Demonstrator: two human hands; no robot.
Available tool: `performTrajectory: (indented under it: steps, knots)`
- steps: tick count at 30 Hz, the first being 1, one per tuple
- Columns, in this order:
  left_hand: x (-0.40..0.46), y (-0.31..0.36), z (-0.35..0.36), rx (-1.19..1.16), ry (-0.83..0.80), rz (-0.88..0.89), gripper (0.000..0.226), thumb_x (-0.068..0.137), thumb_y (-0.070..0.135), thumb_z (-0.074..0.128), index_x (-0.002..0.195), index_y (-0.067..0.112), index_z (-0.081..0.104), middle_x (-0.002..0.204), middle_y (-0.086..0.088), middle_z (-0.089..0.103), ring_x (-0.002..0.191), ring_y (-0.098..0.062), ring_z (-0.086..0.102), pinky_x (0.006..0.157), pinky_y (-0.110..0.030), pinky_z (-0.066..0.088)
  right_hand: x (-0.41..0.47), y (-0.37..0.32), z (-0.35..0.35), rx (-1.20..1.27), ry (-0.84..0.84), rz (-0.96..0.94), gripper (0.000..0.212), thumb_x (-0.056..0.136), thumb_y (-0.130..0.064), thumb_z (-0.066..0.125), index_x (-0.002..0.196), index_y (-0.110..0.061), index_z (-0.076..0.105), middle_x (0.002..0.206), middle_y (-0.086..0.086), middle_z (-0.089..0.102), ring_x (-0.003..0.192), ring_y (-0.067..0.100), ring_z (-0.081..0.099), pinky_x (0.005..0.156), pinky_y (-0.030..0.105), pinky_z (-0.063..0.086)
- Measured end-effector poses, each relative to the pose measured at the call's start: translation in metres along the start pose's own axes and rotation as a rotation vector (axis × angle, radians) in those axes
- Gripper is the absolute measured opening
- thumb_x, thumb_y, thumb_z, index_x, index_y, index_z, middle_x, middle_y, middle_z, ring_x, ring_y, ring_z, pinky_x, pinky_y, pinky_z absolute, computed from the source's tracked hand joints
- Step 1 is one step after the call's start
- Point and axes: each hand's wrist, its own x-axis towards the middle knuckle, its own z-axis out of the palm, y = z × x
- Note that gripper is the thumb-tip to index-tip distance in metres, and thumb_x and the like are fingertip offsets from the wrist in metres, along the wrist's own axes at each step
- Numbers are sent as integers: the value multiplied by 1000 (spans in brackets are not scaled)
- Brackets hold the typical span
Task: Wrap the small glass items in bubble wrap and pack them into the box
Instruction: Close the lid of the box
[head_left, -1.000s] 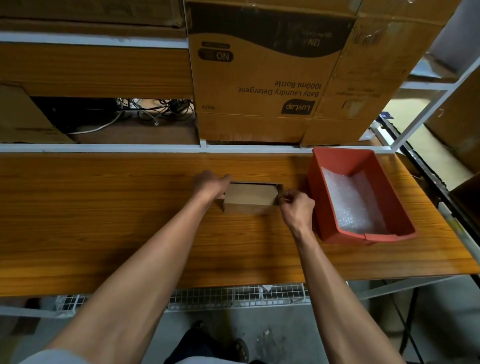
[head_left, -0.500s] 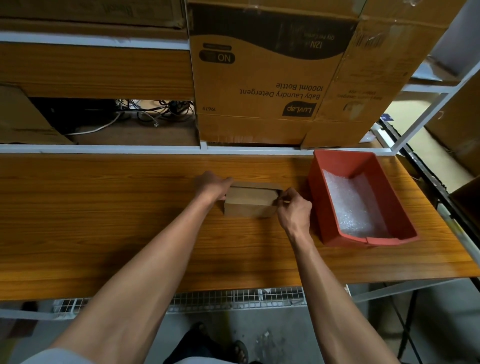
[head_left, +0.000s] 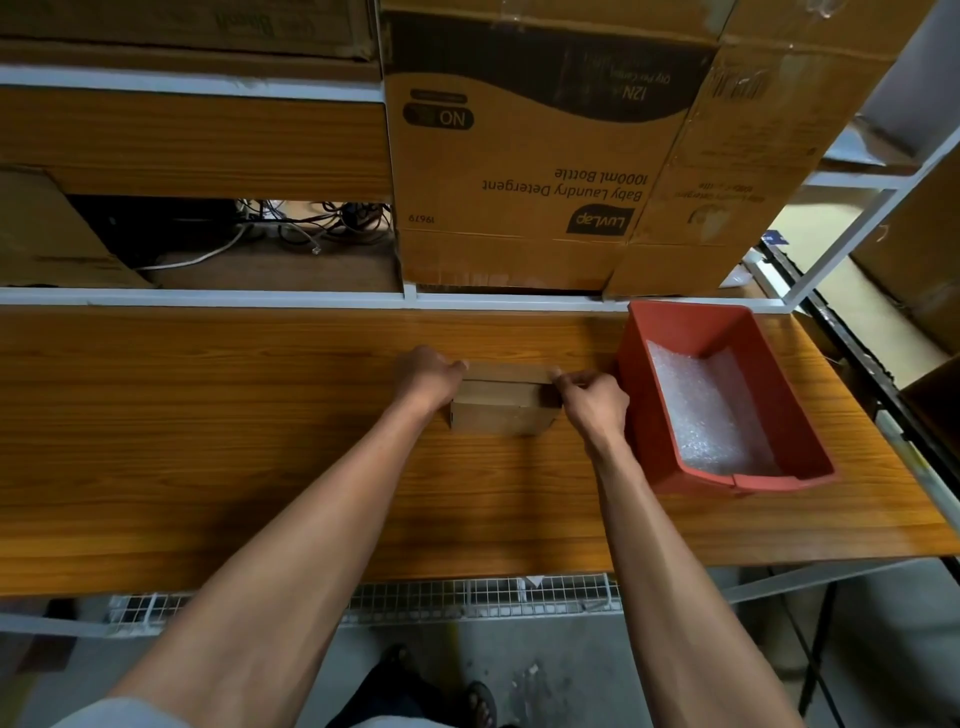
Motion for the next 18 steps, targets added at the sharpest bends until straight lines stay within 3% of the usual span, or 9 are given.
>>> performTrajectory:
  steps: [3,7,11,14,18]
  knots:
    - [-5,-5,2,-43,-16,18,21,104,41,64,95,23,68,90,4,66,75,-9,62,61,-24,47,-2,4,4,76,9,46,18,89,-35,84,94,-19,78,109,2,75,104,20,69,91,32,56]
    - [-11,-14,10,-163,-6,57,11,103,33,67,100,23,69,95,5,66,92,-16,64,81,-31,52,3,16,3,125,10,116,25,76,-27,93,94,-27,77,104,-2,77,103,17,72,87,30,59]
    - [-18,-25,16,-177,32,135,42,104,29,66,145,22,60,140,-2,66,121,-19,64,94,-33,55,8,24,-2,115,-142,99,56,78,-24,93,129,-33,70,103,-3,79,105,17,74,98,42,61]
    - [-16,-30,14,-113,-50,213,61,104,26,64,159,38,41,162,-1,46,145,-25,49,107,-39,51,11,18,-9,-44,-237,-7,68,85,-23,86,147,-36,59,125,-2,73,119,19,68,104,41,58]
    - [-16,-38,12,-61,-222,267,68,101,22,69,158,45,40,164,-1,41,146,-28,46,106,-36,51,10,8,-10,-246,-401,-153,66,93,-9,74,151,-35,55,152,4,57,139,26,53,113,37,49]
